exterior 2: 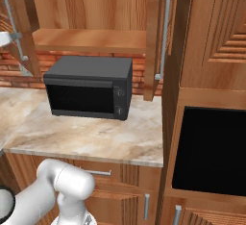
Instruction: Open the cabinet. Pick the dish brush and place it next to the sink. Then close the cabinet.
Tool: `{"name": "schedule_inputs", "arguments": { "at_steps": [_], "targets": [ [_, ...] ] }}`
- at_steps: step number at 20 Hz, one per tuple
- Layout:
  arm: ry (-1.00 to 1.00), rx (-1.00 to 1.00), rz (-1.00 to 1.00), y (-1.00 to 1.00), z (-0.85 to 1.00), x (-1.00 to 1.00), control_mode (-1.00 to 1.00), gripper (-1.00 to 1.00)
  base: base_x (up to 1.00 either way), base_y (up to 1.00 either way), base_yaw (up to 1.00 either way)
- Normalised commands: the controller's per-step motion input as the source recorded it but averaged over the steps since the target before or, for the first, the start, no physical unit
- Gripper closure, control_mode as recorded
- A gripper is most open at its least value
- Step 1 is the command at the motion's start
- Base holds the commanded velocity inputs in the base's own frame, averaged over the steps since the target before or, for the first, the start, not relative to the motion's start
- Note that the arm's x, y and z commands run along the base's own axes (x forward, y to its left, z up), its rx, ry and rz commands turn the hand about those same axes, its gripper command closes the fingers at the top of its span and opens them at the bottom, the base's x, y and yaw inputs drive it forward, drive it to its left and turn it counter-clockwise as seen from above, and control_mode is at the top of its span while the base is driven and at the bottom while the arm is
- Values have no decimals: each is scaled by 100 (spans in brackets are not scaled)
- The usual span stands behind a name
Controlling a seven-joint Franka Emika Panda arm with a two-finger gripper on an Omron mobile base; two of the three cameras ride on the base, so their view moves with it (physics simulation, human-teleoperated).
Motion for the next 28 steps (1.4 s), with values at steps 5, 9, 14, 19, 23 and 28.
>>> {"name": "schedule_inputs", "arguments": {
  "at_steps": [5, 9, 14, 19, 23, 28],
  "targets": [
    [12, 0, 1, -61, 0, 83, -100, -100, 0, 0, 0],
    [4, 6, 9, -57, 0, 65, -100, -100, 0, 0, 0],
    [0, 10, 15, -52, 0, 53, -100, -100, 0, 0, 0],
    [0, 11, 14, -42, 0, 53, -100, -100, 0, 0, 0],
    [0, 12, 10, -36, 0, 80, -100, -100, 0, 0, 0],
    [0, 8, 8, -24, 0, 78, -100, -100, 0, 0, 0]
  ]
}}
